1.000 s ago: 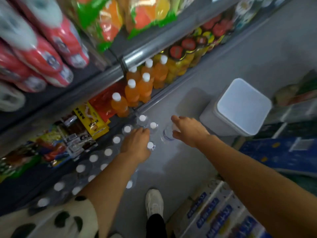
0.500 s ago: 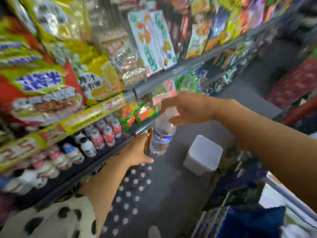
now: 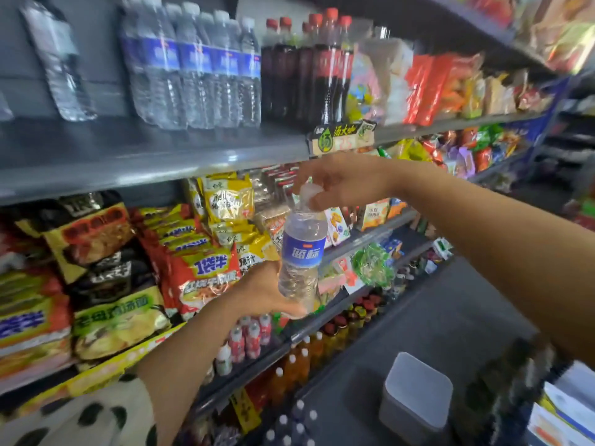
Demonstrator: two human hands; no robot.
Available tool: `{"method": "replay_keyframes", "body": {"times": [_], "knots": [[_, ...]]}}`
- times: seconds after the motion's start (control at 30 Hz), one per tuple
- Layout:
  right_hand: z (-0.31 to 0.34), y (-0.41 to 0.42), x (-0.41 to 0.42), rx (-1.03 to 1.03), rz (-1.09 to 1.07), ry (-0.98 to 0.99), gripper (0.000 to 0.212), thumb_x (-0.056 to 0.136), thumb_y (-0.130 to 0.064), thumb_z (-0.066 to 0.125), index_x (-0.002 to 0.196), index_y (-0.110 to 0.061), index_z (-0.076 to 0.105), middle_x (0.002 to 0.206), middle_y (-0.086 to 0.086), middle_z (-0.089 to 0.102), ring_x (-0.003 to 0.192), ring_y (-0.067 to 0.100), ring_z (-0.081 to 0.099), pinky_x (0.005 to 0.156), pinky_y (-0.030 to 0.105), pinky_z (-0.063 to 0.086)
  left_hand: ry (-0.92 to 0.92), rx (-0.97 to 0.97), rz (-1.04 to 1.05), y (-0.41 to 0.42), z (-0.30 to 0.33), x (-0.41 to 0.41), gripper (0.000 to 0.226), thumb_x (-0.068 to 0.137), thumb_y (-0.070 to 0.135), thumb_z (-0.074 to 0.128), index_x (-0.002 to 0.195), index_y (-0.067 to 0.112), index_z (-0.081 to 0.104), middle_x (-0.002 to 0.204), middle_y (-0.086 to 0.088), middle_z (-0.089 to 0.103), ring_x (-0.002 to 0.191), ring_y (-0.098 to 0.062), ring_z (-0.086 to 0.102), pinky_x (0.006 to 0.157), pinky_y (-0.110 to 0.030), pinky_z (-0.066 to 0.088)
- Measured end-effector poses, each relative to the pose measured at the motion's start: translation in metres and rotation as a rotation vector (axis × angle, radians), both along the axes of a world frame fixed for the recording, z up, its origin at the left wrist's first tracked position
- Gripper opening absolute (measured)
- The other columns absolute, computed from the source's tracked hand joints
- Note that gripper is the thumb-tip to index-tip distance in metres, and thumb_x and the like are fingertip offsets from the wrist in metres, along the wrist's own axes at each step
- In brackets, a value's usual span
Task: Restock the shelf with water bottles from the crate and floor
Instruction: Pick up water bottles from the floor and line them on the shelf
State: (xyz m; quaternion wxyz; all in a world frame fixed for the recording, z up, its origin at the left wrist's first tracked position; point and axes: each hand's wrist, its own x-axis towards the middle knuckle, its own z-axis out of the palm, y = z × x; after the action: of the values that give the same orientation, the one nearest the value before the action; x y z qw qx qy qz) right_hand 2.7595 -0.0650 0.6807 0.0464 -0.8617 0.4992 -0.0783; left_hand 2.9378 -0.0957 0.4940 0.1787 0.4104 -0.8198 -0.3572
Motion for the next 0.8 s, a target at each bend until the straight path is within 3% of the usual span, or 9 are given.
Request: {"method": "replay_keyframes", "body": {"times": [0.07,0.17,0.27,0.4,0.5,0.57,0.67,0.73,0.8], "knots": [[0.028,-0.002,0.013,-0.112,0.004,0.001,0.016,0.085,-0.02,0.064,0.098,-0.028,0.062,0.083,-0.001,0.062,0.072,0.014,0.055,0.062,0.025,0.041,0.019,-0.06,0.041,-0.001,0.033,0.008,0.039,0.057,0.035,0.09,0.09,0.031,0.069,0.09,0.012,0.073,0.085,-0.005,0.069,0.086,-0.038,0.056],[0.072,-0.009,0.028,-0.273,0.015,0.022,0.023,0.086,-0.016,0.06,0.109,-0.015,0.063,0.089,-0.003,0.058,0.08,0.014,0.052,0.066,0.022,0.034,0.013,-0.153,0.101,-0.011,0.083,0.02,0.036,0.059,0.039,0.09,0.082,0.036,0.063,0.091,0.013,0.07,0.087,-0.008,0.066,0.084,-0.026,0.052],[0.11,-0.026,0.037,-0.379,0.005,0.032,0.026,0.089,-0.02,0.057,0.114,-0.016,0.061,0.096,0.0,0.058,0.087,0.017,0.052,0.072,0.023,0.034,0.025,-0.237,0.146,-0.03,0.129,0.031,0.053,0.054,0.038,0.092,0.099,0.03,0.064,0.1,0.012,0.071,0.094,-0.009,0.066,0.092,-0.032,0.051],[0.147,-0.059,0.04,-0.473,-0.013,-0.005,0.027,0.088,-0.023,0.057,0.114,-0.016,0.062,0.092,-0.002,0.051,0.088,0.019,0.048,0.074,0.025,0.033,-0.034,-0.28,0.231,-0.055,0.179,0.039,0.069,0.063,0.03,0.089,0.119,0.019,0.051,0.115,0.009,0.058,0.105,-0.011,0.056,0.087,-0.021,0.041],[0.168,-0.087,0.035,-0.543,0.003,-0.051,0.028,0.089,-0.021,0.054,0.115,-0.012,0.062,0.094,0.0,0.052,0.087,0.017,0.047,0.076,0.025,0.035,0.016,-0.268,0.282,-0.079,0.208,0.037,0.088,0.056,0.042,0.09,0.128,0.015,0.047,0.122,0.003,0.059,0.108,-0.017,0.058,0.097,-0.032,0.047],[0.18,-0.109,0.03,-0.568,0.033,-0.088,0.028,0.09,-0.018,0.052,0.115,-0.009,0.061,0.099,0.005,0.057,0.09,0.018,0.049,0.074,0.024,0.035,0.011,-0.295,0.331,-0.093,0.225,0.031,0.076,0.064,0.034,0.088,0.126,0.015,0.049,0.11,0.001,0.06,0.103,-0.019,0.059,0.095,-0.035,0.049],[0.192,-0.144,0.024,-0.621,0.096,-0.131,0.029,0.09,-0.016,0.048,0.114,-0.007,0.061,0.11,0.01,0.063,0.092,0.017,0.051,0.072,0.022,0.034,0.066,-0.326,0.361,-0.117,0.245,0.019,0.04,0.069,0.019,0.086,0.099,0.013,0.06,0.089,0.003,0.064,0.087,-0.016,0.063,0.079,-0.028,0.052],[0.198,-0.167,0.019,-0.649,0.132,-0.144,0.029,0.091,-0.016,0.047,0.114,-0.007,0.061,0.11,0.009,0.064,0.089,0.016,0.048,0.069,0.02,0.031,0.089,-0.327,0.387,-0.137,0.251,0.011,0.032,0.069,0.012,0.086,0.092,0.014,0.062,0.083,0.002,0.068,0.079,-0.014,0.065,0.068,-0.023,0.05],[0.202,-0.19,0.013,-0.655,0.173,-0.125,0.028,0.091,-0.015,0.047,0.113,-0.006,0.061,0.108,0.01,0.064,0.087,0.016,0.047,0.068,0.019,0.029,0.076,-0.338,0.427,-0.157,0.252,0.005,0.032,0.069,0.012,0.086,0.09,0.012,0.062,0.081,0.001,0.069,0.074,-0.013,0.065,0.065,-0.027,0.051]]}}
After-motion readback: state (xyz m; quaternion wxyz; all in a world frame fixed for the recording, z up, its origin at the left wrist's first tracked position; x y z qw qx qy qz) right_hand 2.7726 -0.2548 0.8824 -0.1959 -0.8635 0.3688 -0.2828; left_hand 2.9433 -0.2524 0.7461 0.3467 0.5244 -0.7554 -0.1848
